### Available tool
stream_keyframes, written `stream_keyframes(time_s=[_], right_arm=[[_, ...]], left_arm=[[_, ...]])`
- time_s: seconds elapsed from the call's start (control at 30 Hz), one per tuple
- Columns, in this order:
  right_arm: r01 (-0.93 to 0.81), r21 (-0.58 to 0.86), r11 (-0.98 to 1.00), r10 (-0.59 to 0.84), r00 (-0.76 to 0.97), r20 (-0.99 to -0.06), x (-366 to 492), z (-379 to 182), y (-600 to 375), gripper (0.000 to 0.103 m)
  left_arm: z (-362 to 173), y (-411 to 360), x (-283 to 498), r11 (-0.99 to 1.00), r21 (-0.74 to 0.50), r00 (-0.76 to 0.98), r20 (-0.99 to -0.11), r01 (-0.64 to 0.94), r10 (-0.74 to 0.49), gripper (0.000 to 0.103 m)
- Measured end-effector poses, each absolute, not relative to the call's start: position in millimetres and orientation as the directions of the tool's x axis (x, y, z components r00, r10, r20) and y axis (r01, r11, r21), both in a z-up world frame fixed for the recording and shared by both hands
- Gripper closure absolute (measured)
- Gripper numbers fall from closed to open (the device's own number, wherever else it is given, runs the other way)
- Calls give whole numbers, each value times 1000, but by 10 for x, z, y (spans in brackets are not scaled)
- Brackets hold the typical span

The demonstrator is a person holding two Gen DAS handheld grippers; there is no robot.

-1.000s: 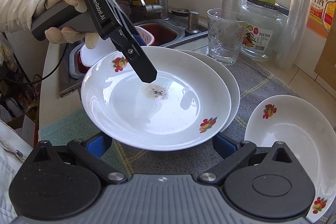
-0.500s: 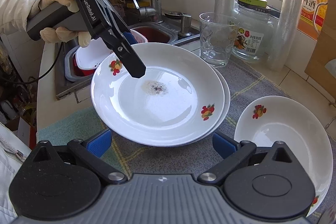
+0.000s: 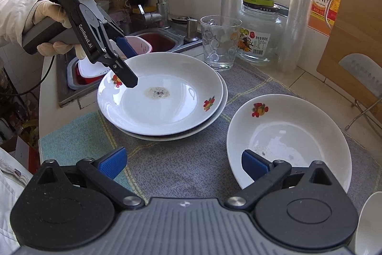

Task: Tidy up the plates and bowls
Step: 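Open the left tool and withdraw it from the stacked plates, then move the right tool to a third fruit-print plate and grasp its rim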

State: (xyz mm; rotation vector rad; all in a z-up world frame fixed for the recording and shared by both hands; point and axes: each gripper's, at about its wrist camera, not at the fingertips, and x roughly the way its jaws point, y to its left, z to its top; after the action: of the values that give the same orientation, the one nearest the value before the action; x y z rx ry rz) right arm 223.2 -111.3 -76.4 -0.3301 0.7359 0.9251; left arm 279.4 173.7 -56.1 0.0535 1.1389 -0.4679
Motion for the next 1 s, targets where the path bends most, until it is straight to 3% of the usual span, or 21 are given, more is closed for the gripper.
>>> stream_keyframes(time_s=[0.13, 0.37, 0.57, 1.0], right_arm=[[-815, 46, 577, 608, 392, -690, 2281, -716, -1299, 0], [-770, -9, 637, 545, 459, -701, 2532, -545, -1654, 0], [-718, -37, 695, 477, 499, -724, 2903, -435, -1910, 0], [-748, 9, 664, 469, 406, -784, 3371, -618, -2074, 0]], left_arm=[[-434, 1578, 2676, 918, -87, 429, -864, 387, -263, 6], [-213, 871, 2371, 904, 92, 625, -751, 418, -213, 5], [-274, 270, 2195, 915, 54, 668, -701, 399, -250, 4], [-746, -618, 2027, 926, 73, 653, -729, 370, -204, 4]])
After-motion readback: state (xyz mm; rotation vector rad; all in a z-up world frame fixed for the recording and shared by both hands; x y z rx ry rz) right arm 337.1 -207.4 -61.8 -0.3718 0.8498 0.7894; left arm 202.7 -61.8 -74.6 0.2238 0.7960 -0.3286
